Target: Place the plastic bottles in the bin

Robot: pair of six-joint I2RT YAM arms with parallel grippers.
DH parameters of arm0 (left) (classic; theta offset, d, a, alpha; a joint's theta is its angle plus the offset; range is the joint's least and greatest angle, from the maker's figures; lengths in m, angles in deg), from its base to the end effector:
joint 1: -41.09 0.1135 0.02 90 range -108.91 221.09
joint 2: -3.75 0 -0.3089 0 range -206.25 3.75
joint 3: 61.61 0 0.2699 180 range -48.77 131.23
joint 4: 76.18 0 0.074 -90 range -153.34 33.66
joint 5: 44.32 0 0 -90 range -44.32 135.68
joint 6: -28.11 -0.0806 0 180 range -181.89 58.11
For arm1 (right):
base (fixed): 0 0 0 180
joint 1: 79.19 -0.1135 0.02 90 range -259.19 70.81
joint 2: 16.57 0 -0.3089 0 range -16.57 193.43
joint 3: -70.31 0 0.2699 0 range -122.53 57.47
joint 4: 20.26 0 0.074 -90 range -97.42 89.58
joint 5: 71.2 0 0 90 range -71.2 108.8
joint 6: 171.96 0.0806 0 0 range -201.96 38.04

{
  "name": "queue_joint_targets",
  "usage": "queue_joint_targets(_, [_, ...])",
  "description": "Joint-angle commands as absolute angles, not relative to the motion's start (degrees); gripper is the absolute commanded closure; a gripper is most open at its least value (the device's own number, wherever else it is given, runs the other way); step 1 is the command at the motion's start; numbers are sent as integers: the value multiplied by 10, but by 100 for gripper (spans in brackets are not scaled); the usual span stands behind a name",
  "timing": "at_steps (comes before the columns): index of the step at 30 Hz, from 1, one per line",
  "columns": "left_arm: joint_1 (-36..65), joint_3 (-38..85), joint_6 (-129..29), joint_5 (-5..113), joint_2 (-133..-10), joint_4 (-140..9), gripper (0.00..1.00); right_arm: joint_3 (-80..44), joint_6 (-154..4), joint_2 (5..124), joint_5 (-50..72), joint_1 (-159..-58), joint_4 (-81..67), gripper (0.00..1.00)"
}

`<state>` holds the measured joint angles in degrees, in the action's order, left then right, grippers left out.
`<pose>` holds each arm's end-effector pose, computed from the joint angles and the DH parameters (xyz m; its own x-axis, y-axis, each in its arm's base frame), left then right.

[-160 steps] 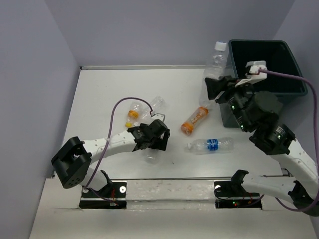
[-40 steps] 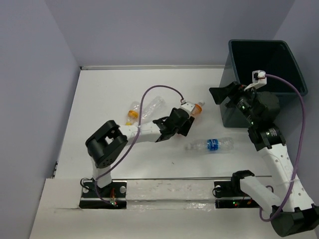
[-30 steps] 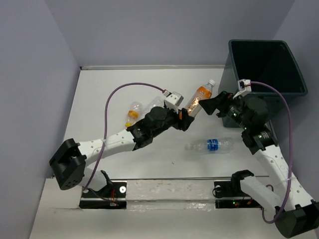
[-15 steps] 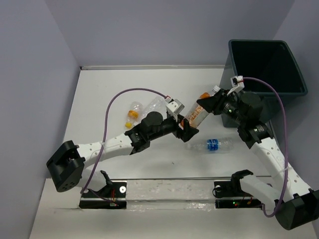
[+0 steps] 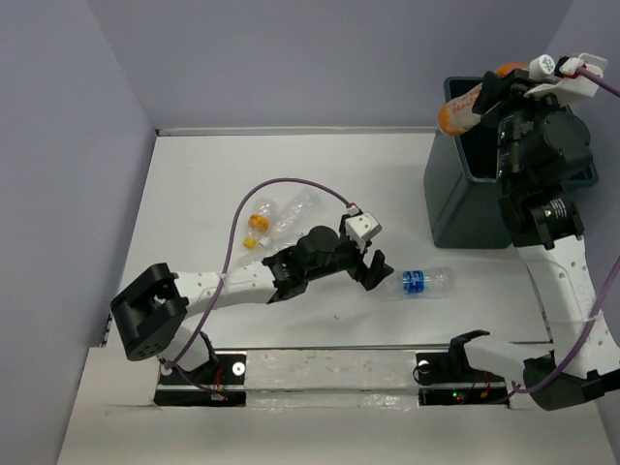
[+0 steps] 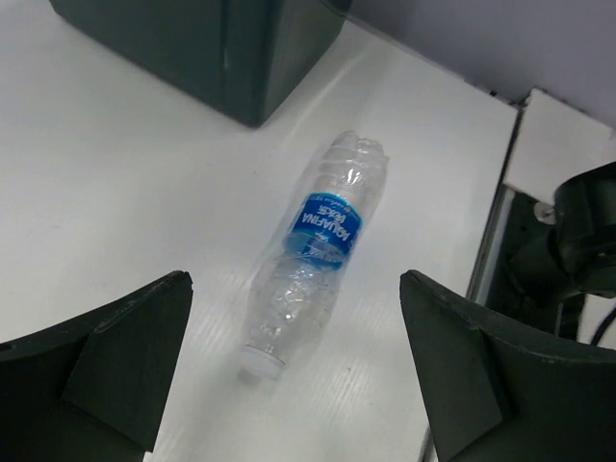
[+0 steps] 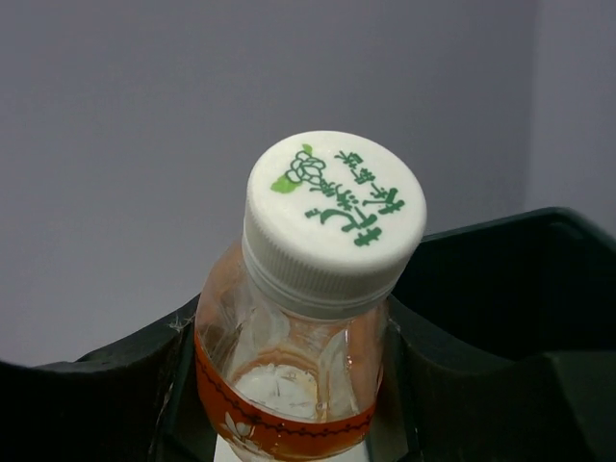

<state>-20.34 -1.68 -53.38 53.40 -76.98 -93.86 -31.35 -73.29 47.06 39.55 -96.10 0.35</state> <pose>0.1704 -0.3356 0.3141 -0.1640 -0.0054 -0.9864 0.9203 0.3593 -0.1550 0.2359 0.0419 0.6013 0.2909 0.2358 -0.9272 0.0077 0.9686 0.2487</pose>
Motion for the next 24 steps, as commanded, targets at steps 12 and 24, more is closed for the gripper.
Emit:
queue_joint_targets(12, [-254,129,-640,516,-987,-840,1,-315,-887,568,595,-825,-49,18])
queue_joint_targets(24, [-264,201,-672,499,-1083,-790,1,-303,-701,464,273,-831,93,0])
